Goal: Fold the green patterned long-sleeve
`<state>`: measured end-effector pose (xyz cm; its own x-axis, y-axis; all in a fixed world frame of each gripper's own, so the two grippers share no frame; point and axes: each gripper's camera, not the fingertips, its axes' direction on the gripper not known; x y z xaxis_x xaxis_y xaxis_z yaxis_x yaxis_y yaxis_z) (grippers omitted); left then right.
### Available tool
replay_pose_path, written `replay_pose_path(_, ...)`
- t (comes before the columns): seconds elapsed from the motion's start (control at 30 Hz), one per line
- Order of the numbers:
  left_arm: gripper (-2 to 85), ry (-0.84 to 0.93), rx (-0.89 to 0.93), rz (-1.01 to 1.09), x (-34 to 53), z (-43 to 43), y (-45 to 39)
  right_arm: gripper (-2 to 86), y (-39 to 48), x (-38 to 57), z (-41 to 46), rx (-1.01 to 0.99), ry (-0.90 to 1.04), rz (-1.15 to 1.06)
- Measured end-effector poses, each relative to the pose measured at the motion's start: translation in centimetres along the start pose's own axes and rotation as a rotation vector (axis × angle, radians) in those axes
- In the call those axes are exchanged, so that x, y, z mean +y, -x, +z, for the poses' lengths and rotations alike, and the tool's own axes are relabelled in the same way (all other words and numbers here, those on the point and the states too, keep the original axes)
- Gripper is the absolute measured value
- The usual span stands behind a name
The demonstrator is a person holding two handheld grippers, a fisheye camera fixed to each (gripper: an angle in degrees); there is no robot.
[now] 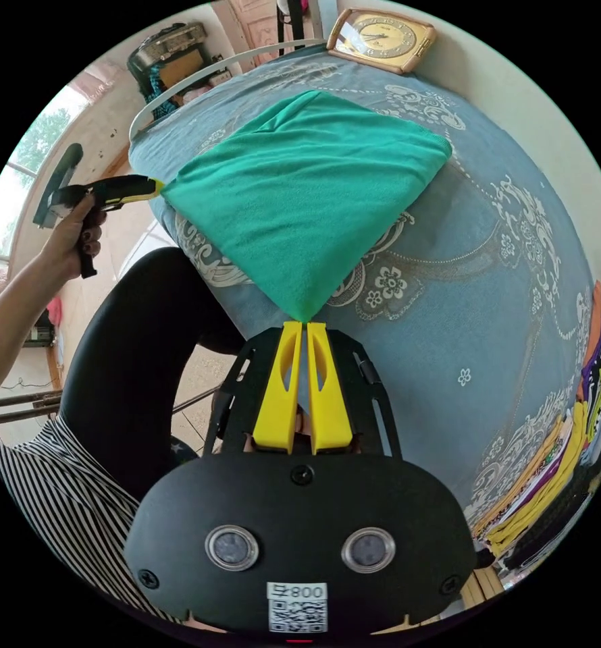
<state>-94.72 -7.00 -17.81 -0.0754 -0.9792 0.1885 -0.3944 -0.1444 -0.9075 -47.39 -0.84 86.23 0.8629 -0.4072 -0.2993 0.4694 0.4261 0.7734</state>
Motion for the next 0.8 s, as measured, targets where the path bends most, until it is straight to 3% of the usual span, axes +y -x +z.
replay_pose_path(0.23, 1.7, 0.072, 0.195, 0.229, 4.7, 1.6, -7.3, 0.2, -5.3, 4.1, -0.6, -0.105, -0.009, 0.12)
replay_pose_path(0.4, 5.4, 0.286, 0.368, 0.317, 7.2, 7.7, -13.6, 0.4, -10.4, 6.7, -1.8, -0.237, -0.065, 0.243)
replay_pose_path(0.53, 6.9, 0.401, 0.43, 0.22, 8.2, 12.5, -14.4, 1.3, -15.4, 8.7, -2.1, -0.41, -0.103, 0.348)
replay_pose_path(0.67, 4.2, 0.359, 0.604, 0.019, 9.4, 14.8, -12.6, 4.3, -20.4, 10.7, -1.2, -0.662, -0.149, 0.472)
replay_pose_path(0.8, 2.6, 0.347, 0.667, -0.004, 10.8, 14.1, -12.1, 6.5, -23.4, 12.0, -0.3, -0.822, -0.185, 0.525)
